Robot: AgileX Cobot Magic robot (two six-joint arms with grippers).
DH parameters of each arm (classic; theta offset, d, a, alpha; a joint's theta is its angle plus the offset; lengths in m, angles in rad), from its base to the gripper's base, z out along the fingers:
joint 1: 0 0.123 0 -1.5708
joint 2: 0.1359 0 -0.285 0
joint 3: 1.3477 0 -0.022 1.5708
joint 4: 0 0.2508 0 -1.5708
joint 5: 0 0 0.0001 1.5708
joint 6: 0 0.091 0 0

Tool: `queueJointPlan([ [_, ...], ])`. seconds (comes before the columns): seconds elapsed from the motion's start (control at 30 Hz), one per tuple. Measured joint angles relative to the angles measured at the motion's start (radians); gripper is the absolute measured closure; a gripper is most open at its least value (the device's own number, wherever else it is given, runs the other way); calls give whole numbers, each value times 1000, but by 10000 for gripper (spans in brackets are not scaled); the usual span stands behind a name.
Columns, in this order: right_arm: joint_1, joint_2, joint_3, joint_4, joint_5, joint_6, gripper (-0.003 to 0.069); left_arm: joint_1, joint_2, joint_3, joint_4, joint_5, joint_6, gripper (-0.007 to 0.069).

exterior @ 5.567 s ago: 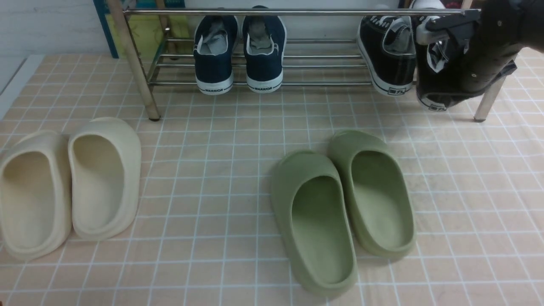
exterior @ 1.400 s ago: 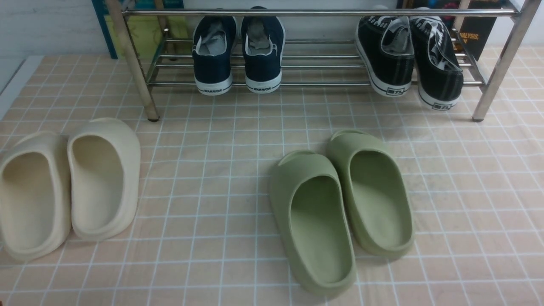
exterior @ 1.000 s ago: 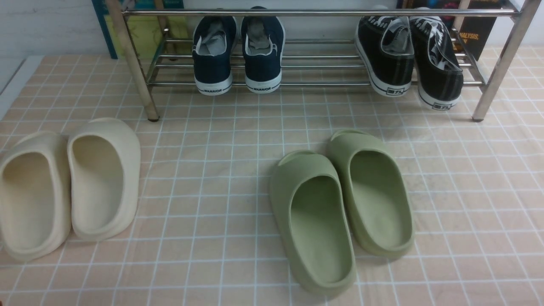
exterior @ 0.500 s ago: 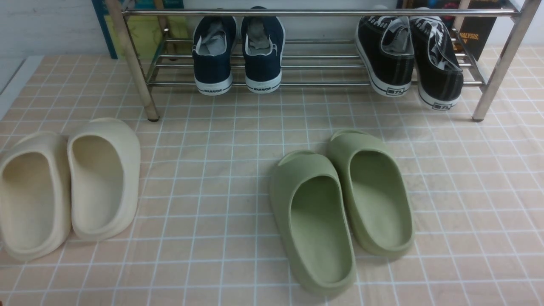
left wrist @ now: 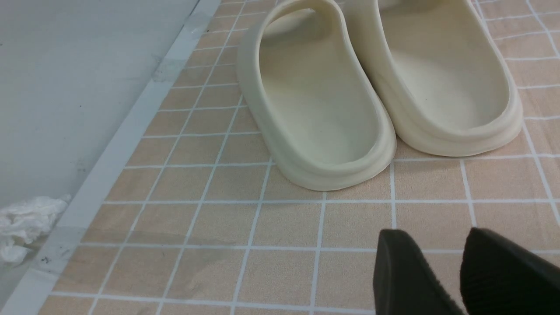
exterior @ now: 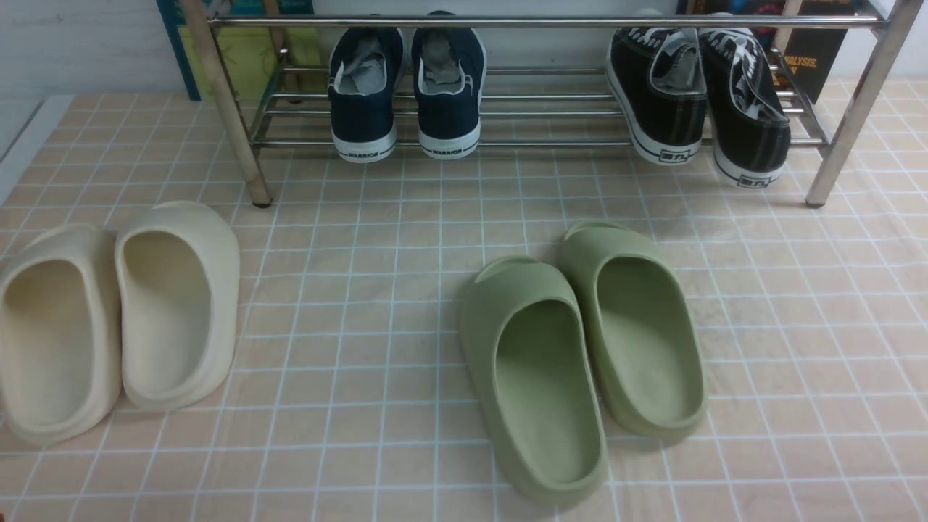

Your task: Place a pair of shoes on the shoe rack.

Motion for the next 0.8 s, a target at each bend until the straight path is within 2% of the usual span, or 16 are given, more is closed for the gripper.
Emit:
queueJointPlan([
  [0.8,0,0,0,-1,1,0,620,0,0,0,0,0,0,386],
])
